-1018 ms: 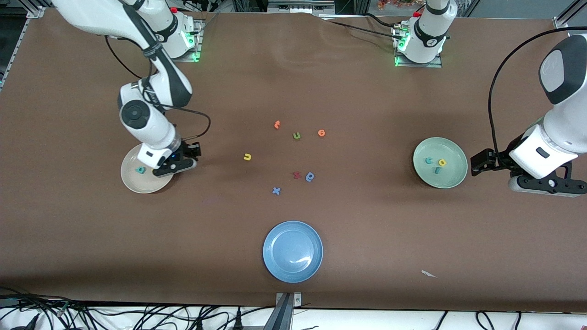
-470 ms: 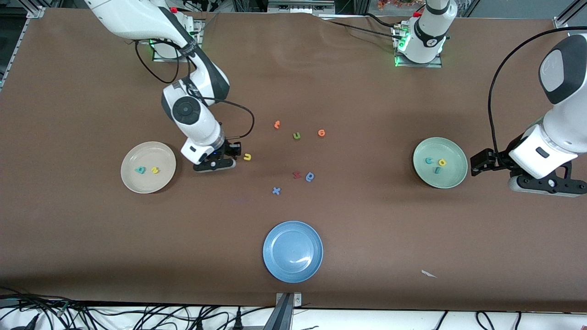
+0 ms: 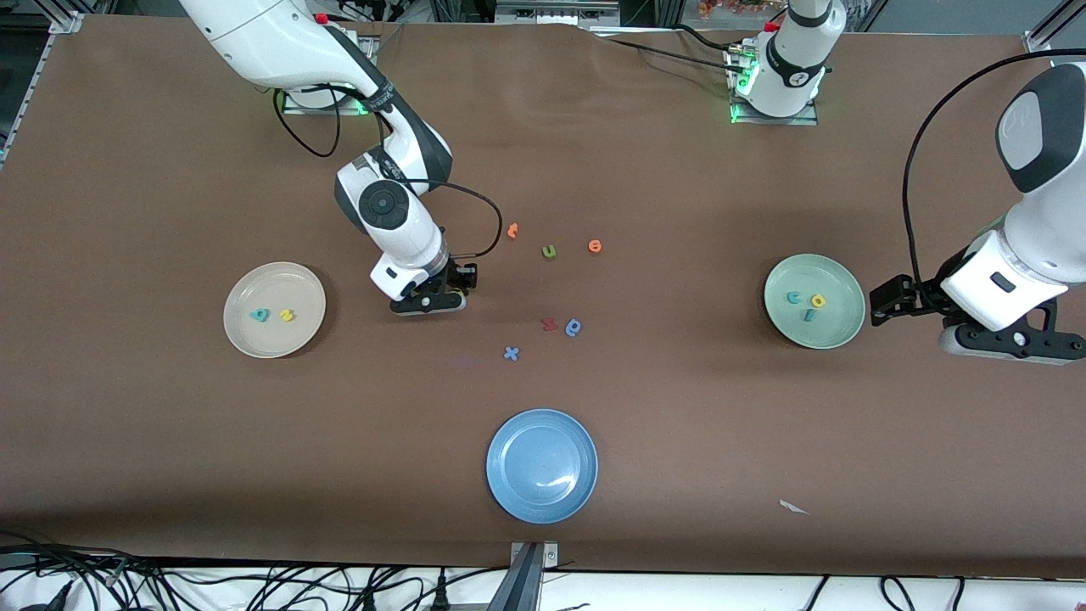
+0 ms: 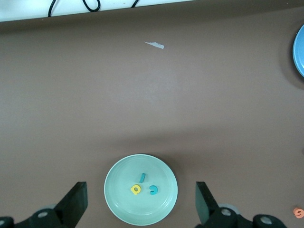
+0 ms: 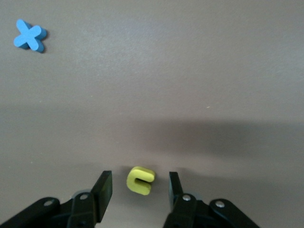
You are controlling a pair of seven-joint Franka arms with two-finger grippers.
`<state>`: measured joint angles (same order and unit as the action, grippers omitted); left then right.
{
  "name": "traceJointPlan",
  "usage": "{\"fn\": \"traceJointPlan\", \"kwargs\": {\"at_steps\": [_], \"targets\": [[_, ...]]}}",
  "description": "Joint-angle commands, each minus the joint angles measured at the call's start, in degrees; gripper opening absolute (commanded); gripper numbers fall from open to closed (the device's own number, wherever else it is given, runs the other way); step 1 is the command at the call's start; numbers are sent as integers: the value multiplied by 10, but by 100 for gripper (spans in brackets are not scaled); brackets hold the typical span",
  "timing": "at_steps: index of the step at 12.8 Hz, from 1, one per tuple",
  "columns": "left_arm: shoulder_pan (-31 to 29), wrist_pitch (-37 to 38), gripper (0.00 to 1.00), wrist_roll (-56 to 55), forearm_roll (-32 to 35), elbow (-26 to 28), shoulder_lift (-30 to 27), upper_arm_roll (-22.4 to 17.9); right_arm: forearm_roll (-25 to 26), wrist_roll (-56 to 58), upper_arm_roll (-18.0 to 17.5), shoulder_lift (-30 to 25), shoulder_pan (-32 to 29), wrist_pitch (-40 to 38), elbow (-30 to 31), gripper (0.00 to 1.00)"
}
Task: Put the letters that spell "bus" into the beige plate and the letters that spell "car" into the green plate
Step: 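Close the right gripper on the yellow c and lift it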
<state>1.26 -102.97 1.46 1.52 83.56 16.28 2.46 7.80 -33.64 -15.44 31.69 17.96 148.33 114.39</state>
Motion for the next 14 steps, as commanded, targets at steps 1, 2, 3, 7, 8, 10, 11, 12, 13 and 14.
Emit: {"fn": "traceJointPlan", "kwargs": {"at_steps": [1, 2, 3, 7, 8, 10, 11, 12, 13, 14], "targets": [[1, 10, 100, 9, -19, -9, -1, -3, -1, -18, 5, 20, 15, 12, -13, 56], [1, 10, 100, 9, -18, -9, -1, -3, 0, -18, 5, 21, 18, 13, -13, 56], [1, 10, 100, 9, -19, -9, -1, -3, 5, -18, 7, 24, 19, 15, -11, 56], [1, 10, 100, 9, -18, -9, -1, -3, 12, -19, 13, 24, 19, 19, 3, 55], [1, 10, 100, 9, -18, -9, -1, -3, 17, -19, 14, 24, 19, 25, 8, 47], [1, 10, 100, 9, -18, -9, -1, -3, 21, -18, 16, 24, 19, 28, 9, 31], [1, 10, 100, 9, -18, -9, -1, -3, 22, -18, 16, 24, 19, 28, 9, 26], [1, 10, 100, 9, -18, -9, -1, -3, 22, -18, 16, 24, 19, 28, 9, 23], [1, 10, 100, 9, -19, -9, -1, -3, 23, -16, 16, 23, 18, 28, 9, 20], [1, 10, 100, 9, -19, -9, -1, -3, 23, -13, 18, 20, 18, 24, 9, 20]]}}
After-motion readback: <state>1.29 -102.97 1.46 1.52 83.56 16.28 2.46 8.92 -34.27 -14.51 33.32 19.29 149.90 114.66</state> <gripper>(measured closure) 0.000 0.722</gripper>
